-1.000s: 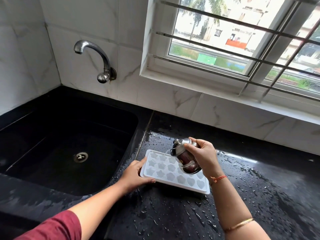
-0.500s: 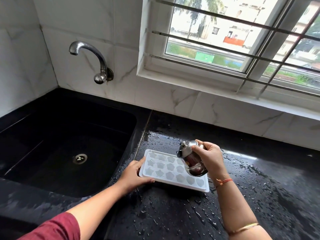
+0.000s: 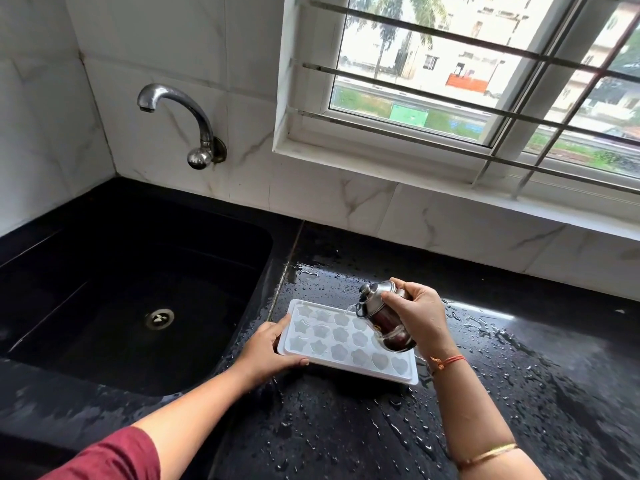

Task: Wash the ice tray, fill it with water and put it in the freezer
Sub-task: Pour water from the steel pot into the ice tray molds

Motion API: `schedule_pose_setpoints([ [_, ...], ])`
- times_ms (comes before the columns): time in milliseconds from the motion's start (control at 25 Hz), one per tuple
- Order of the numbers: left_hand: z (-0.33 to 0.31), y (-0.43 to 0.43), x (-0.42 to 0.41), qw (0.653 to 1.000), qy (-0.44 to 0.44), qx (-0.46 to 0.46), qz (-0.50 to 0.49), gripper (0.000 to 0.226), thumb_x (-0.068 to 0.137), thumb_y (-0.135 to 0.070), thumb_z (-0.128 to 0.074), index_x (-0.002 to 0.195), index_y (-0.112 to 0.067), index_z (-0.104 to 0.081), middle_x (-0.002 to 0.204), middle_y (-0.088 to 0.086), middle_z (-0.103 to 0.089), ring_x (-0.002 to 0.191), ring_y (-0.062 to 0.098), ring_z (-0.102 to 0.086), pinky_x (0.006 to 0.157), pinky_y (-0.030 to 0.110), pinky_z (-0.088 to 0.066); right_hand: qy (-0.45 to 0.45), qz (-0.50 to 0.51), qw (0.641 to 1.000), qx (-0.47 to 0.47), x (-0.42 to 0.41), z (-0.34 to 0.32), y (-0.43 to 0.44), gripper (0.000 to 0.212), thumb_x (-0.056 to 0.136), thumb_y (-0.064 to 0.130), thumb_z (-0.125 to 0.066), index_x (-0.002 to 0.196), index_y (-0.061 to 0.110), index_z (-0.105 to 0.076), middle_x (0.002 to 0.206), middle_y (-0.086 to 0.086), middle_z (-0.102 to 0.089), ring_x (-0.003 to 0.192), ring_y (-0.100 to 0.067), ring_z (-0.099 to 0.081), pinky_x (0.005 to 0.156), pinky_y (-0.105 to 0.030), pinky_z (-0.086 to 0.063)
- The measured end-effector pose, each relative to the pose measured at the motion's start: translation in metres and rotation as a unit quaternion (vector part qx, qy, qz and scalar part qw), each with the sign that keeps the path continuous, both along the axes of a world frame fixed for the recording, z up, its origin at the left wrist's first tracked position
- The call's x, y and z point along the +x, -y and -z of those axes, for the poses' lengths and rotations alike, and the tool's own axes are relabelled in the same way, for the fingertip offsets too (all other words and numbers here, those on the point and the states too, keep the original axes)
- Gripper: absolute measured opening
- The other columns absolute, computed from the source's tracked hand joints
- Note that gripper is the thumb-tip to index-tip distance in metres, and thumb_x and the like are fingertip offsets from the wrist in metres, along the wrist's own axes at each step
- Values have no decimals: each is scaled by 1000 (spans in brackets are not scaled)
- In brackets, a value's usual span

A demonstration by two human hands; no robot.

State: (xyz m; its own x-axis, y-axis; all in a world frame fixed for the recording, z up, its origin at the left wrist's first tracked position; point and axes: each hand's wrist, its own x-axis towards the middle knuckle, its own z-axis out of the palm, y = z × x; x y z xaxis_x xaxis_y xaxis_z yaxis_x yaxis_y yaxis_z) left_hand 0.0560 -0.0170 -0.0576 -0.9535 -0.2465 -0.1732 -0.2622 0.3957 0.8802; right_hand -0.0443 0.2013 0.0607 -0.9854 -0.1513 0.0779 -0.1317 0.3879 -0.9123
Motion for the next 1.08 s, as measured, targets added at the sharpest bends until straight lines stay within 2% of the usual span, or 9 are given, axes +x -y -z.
schedule_pose_setpoints([
  [80,1,0,-1,1000,0,-1,-1,118,36,-58,-74,142,-28,-31,106,-5,-45,109,13,-51,101,24,-38,-2,-1,1000,-3,1,-2,0,31,78,6,-68,108,-4,-66,110,-4,-64,78,-6,-60,59,-8,-49],
  [160,1,-1,-1,1000,-3,3,-2,112,42,-49,-77,143,-27,-31,106,-4,-44,109,13,-51,100,22,-37,3,7,1000,-4,2,-1,0,28,77,7,-69,103,-2,-68,116,-6,-64,88,-15,-62,72,-24,-54],
  [280,3,0,-1,1000,-9,5,-3,106,53,-37,-86,143,-26,-31,108,-3,-44,109,13,-50,100,21,-36,12,12,1000,-11,3,-1,-1,23,76,7,-70,98,3,-70,118,-7,-64,93,-18,-62,83,-35,-54],
  [400,2,-1,-1,1000,-12,-3,-4,100,60,-31,-85,143,-26,-30,108,-3,-44,107,12,-50,98,20,-36,15,10,1000,-20,4,0,-2,21,76,7,-70,97,5,-70,113,-6,-65,88,-17,-62,77,-32,-55],
  [480,1,-1,-1,1000,-12,-6,-3,99,60,-31,-85,143,-25,-30,107,-4,-44,106,11,-49,97,19,-35,17,9,999,-39,4,-1,-2,17,76,5,-70,93,6,-70,107,-4,-65,80,-14,-61,64,-19,-53],
  [560,0,-1,-1,1000,-12,-6,-2,99,61,-30,-84,143,-25,-30,107,-3,-44,106,11,-48,97,19,-35,32,15,997,-70,5,-2,-2,7,77,3,-68,79,9,-67,100,-3,-64,71,-9,-58,51,-11,-48],
  [600,0,-1,-1,1000,-11,-7,-1,99,61,-30,-84,143,-25,-30,107,-3,-44,106,11,-48,96,19,-35,37,17,996,-85,5,-2,-4,14,78,1,-67,70,12,-64,97,-3,-65,69,-8,-58,48,-11,-47],
  [760,-1,-2,-1,1000,-10,-9,-2,99,61,-30,-84,143,-25,-30,108,-3,-45,106,11,-49,96,20,-36,71,16,988,-138,9,-5,-9,34,81,-1,-62,52,16,-54,92,-4,-66,70,-10,-59,56,-23,-49],
  [1080,-1,-1,0,1000,-10,-4,0,99,61,-30,-84,143,-27,-30,108,-4,-45,105,12,-50,97,21,-37,63,-14,995,-71,18,-8,-15,17,80,2,-62,70,14,-66,96,5,-68,72,-17,-62,56,-23,-52],
])
